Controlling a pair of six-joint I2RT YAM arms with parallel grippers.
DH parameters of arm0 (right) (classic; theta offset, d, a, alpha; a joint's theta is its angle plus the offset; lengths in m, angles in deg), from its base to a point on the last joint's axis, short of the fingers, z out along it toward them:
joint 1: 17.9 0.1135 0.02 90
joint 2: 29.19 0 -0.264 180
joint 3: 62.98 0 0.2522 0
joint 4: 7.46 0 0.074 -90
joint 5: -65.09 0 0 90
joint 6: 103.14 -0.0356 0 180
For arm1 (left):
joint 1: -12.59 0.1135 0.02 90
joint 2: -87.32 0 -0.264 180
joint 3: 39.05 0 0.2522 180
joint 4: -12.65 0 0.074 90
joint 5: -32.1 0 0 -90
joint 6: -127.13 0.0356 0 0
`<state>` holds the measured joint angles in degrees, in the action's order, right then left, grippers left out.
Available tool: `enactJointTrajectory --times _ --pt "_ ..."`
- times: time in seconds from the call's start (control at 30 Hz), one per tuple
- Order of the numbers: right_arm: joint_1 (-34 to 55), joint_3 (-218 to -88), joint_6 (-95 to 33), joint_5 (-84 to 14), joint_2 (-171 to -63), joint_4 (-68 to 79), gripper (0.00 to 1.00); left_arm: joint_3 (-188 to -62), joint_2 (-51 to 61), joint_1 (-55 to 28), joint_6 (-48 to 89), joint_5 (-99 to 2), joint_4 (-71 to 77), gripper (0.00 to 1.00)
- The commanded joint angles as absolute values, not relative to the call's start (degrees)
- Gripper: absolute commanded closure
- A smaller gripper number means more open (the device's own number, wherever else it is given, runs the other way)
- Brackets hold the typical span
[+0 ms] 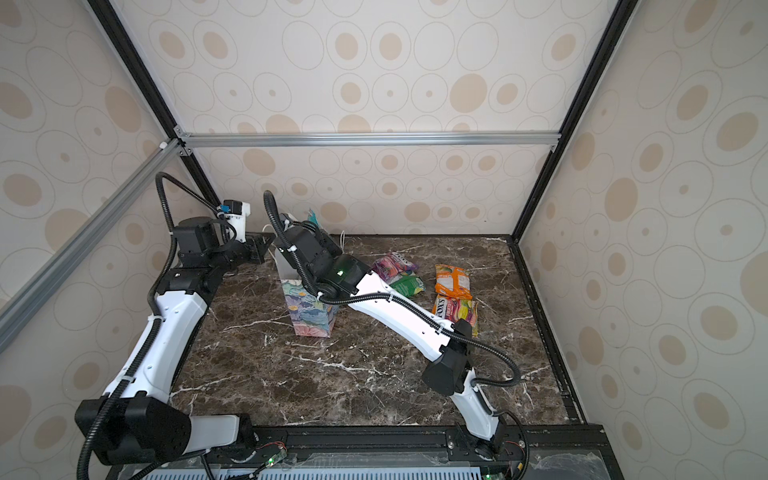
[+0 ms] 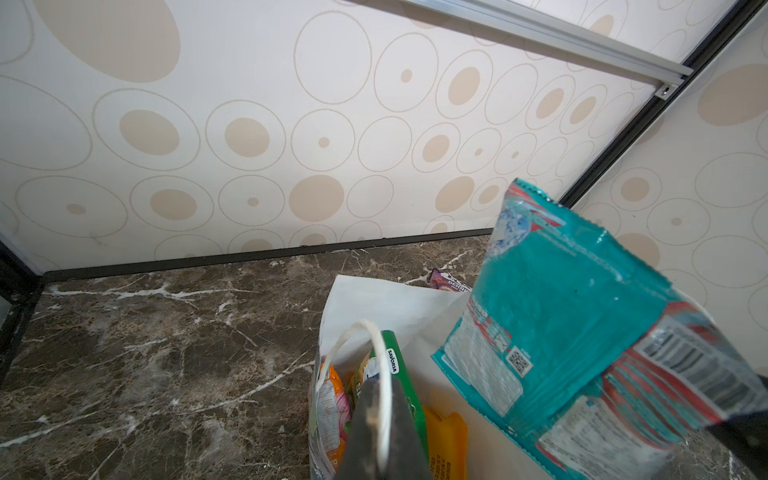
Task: Place the snacks into the paper bag
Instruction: 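Lower the teal packet into the bag and open the right gripper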
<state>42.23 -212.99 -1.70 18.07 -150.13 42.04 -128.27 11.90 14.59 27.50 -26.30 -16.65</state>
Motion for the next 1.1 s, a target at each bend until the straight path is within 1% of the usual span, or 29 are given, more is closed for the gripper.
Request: enactJointTrajectory --times 0.0,0.17,0.5,0.53,0.57,0.6,0.77,0.83,0.93,1.0,1.07 --pt "42.5 -213.2 -0.5 21.8 -151.1 37.1 1.00 -129.5 13.8 14.1 28.4 -26.0 -14.9 1.00" --pt "42.5 -213.4 -0.7 23.0 -152.4 37.5 1.00 -129.5 13.8 14.1 28.5 -25.9 -15.0 1.00" --pt "42.5 -211.3 -3.7 21.7 -152.2 38.3 1.00 -129.5 13.8 14.1 28.6 -26.1 -15.1 1.00" --pt "42.5 -211.3 -4.0 21.3 -152.4 38.4 0.97 -129.5 13.9 14.1 28.6 -26.1 -15.0 1.00" --pt "42.5 -211.3 -4.4 21.1 -152.3 38.7 0.90 -129.5 13.8 14.1 28.6 -26.1 -15.0 1.00" --pt "42.5 -211.3 -4.7 21.0 -152.4 38.9 0.87 -129.5 13.8 14.1 28.6 -26.1 -15.0 1.00" --pt "42.5 -211.0 -5.8 19.2 -152.1 39.2 0.85 -129.5 13.8 14.0 28.6 -26.2 -15.1 1.00" --pt "42.5 -211.1 -6.5 17.7 -152.0 39.5 0.82 -129.5 13.8 14.0 28.6 -26.2 -15.1 1.00" --pt "42.6 -211.3 -7.7 14.1 -151.5 39.9 0.81 -129.5 14.0 14.0 28.7 -26.3 -15.1 1.00" --pt "42.6 -211.9 -8.7 11.2 -151.0 40.9 0.76 -129.5 14.1 14.0 28.7 -26.5 -15.2 1.00" --pt "42.5 -213.4 -9.7 9.4 -150.7 42.9 0.76 -129.5 14.1 14.0 28.8 -26.6 -15.1 1.00"
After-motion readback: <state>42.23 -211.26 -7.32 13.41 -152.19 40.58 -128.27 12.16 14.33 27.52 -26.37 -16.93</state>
